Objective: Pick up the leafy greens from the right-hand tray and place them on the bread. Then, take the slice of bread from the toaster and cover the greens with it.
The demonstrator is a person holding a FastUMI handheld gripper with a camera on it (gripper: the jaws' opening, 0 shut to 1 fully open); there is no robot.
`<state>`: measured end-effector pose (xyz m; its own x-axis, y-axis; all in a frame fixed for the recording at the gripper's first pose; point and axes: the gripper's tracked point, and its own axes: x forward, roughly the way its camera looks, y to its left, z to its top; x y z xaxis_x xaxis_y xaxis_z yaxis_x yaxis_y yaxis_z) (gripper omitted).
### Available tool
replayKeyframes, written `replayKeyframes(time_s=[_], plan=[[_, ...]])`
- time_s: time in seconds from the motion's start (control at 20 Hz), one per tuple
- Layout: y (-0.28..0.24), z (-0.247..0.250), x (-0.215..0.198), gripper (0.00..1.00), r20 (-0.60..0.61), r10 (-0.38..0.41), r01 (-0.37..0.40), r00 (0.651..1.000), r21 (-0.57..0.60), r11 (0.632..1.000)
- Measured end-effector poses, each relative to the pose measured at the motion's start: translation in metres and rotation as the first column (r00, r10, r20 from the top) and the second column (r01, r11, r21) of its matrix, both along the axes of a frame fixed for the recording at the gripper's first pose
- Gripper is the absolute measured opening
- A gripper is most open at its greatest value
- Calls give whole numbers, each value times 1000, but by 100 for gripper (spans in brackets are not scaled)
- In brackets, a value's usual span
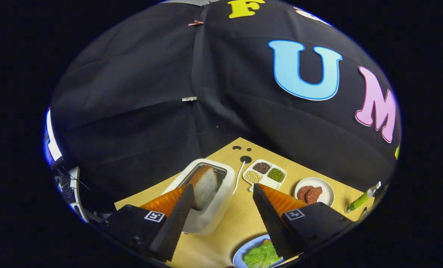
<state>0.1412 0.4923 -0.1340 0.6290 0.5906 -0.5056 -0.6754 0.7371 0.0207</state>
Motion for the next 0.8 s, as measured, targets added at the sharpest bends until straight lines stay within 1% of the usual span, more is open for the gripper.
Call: replayKeyframes(time_s=[0.15, 0.2, 0.45, 0.55, 0.7, 0.75, 0.8], plan=[[28, -18, -3, 100, -23, 34, -35, 999, -35, 999], [34, -24, -2, 99, -28, 38, -39, 999, -44, 998], [52, -43, 10, 99, -12, 29, -30, 1000, -95, 995], [57, -53, 9, 94, -28, 29, -31, 999, -110, 993], [57, -61, 14, 67, -34, 21, -25, 999, -130, 991], [56, -62, 15, 65, -34, 11, -16, 999, -139, 990], [53, -63, 17, 52, -35, 1, -6, 999, -150, 989]])
